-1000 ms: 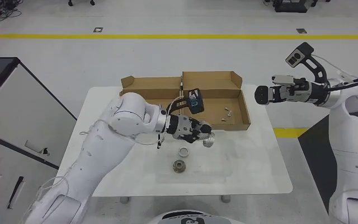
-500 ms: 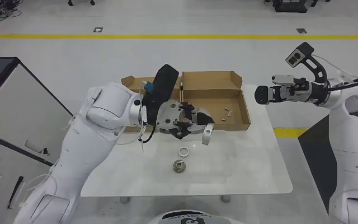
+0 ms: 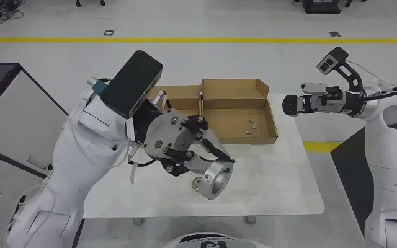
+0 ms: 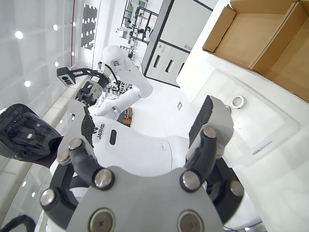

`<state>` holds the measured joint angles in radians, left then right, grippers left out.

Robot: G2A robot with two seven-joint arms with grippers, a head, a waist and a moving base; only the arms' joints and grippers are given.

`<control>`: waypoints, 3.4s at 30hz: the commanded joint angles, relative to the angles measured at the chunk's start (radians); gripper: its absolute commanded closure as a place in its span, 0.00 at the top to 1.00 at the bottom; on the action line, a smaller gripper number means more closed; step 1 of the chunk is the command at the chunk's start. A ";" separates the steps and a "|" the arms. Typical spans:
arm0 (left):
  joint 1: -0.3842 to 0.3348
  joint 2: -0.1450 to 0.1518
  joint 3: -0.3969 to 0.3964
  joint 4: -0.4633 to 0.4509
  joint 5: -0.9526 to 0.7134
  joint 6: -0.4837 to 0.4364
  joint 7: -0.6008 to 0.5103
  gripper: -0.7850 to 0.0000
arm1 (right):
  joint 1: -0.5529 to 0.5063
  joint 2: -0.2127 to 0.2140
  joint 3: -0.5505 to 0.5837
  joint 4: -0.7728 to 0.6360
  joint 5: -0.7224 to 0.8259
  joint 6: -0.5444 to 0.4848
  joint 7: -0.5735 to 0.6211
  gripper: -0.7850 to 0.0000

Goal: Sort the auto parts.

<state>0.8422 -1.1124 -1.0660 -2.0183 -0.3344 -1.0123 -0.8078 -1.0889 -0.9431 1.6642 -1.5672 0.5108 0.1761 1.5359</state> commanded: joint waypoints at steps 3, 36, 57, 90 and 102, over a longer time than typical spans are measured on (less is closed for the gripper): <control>0.017 -0.003 -0.018 -0.039 -0.007 0.000 0.000 0.00 | 0.000 0.000 0.000 0.000 0.000 0.000 0.000 1.00; 0.088 -0.053 -0.092 -0.024 0.145 0.000 0.418 0.00 | 0.000 0.000 0.000 0.000 0.000 0.000 0.000 1.00; 0.173 -0.131 -0.110 0.050 0.138 0.000 0.598 0.00 | 0.000 0.000 0.000 0.000 0.000 0.000 0.000 1.00; 0.194 -0.152 -0.137 0.074 0.138 0.000 0.542 0.00 | 0.000 0.000 0.000 0.000 0.000 0.000 0.000 1.00; 0.211 -0.137 -0.178 0.068 0.267 0.059 0.401 0.00 | 0.000 0.000 0.000 0.000 0.000 0.000 0.000 1.00</control>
<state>1.0522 -1.2497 -1.2434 -1.9479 -0.0659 -0.9560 -0.4061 -1.0889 -0.9431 1.6642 -1.5672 0.5107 0.1761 1.5359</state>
